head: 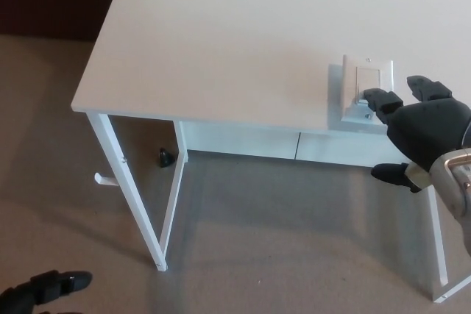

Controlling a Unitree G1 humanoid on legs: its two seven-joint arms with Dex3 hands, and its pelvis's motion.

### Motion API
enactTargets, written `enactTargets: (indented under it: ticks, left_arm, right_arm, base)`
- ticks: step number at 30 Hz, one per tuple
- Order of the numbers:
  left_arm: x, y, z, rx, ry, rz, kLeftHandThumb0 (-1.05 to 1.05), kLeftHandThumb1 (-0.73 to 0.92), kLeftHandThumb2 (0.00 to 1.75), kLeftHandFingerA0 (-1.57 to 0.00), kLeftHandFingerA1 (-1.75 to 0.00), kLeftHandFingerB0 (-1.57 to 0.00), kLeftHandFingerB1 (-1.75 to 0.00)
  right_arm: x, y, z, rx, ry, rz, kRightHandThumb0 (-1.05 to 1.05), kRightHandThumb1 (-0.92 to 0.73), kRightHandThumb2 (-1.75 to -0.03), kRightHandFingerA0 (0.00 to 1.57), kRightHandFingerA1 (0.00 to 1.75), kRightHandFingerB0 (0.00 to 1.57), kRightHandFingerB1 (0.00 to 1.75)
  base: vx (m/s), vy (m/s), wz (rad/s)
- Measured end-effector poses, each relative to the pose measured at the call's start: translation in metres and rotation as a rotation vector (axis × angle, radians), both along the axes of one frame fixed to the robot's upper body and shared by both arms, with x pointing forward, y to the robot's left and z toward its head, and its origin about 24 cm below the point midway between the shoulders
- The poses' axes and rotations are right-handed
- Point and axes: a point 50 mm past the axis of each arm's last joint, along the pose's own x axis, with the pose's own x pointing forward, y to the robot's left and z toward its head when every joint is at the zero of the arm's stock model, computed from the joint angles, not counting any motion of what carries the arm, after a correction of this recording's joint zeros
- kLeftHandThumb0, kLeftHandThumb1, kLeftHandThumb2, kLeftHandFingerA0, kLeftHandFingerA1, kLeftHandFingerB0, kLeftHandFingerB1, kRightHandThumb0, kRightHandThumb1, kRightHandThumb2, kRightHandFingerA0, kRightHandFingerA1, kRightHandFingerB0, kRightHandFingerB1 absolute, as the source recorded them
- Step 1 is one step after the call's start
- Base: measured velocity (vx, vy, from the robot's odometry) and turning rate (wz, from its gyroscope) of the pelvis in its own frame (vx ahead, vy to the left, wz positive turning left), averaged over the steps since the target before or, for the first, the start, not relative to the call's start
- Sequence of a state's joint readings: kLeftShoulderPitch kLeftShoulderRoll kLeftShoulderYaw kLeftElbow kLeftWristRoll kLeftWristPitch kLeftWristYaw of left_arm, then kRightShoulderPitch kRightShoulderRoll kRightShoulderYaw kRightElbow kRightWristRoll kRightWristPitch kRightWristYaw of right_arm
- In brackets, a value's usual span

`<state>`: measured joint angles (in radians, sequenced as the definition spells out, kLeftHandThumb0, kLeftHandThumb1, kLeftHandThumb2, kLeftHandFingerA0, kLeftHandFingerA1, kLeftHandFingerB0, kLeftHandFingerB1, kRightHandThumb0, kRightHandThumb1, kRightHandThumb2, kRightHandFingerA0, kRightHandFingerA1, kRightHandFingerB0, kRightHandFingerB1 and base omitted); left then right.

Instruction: The robot walk towards a table in front and then clicks the light switch button using the right hand's index finger

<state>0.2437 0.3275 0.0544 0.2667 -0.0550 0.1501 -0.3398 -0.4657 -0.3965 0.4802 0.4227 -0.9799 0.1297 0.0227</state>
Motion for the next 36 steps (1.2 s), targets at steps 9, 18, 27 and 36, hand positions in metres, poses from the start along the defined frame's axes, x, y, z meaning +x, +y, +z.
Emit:
enactTargets:
  ticks: [9,18,27,36]
  left_arm:
    - [0.0012,0.0002,0.001,0.002,-0.004,-0.004,-0.21,0.62,0.58,-0.44,-0.42,-0.39,-0.39]
    - [0.0028,0.0026,0.003,0.012,-0.007,-0.008,-0.2,0.62,0.58,-0.44,-0.42,-0.38,-0.39]
    - [0.0026,0.0036,0.002,0.012,0.001,-0.01,-0.2,0.62,0.58,-0.45,-0.42,-0.38,-0.39]
    - [0.0039,0.0033,0.0028,0.011,-0.004,-0.012,-0.2,0.61,0.58,-0.44,-0.42,-0.38,-0.39]
  right_arm:
    - [-0.0012,0.0052,-0.0026,0.007,-0.007,0.011,-0.82,-0.6,-0.9,0.0,0.04,0.06,0.17]
    - [-0.0015,0.0058,-0.0032,0.003,-0.014,0.011,-0.75,-0.6,-0.91,0.0,0.13,0.25,0.44]
    - [-0.0014,0.0044,0.0009,-0.002,-0.022,0.013,-0.82,-0.64,-0.93,0.0,0.09,0.31,0.45]
    - [-0.0012,0.0049,0.0033,-0.001,-0.026,0.016,-0.77,-0.62,-0.92,0.0,0.16,0.33,0.47]
  base:
    - [0.0,0.0,0.0]
    - [0.0,0.0,0.0]
    - [0.0,0.0,0.0]
    - [0.0,0.0,0.0]
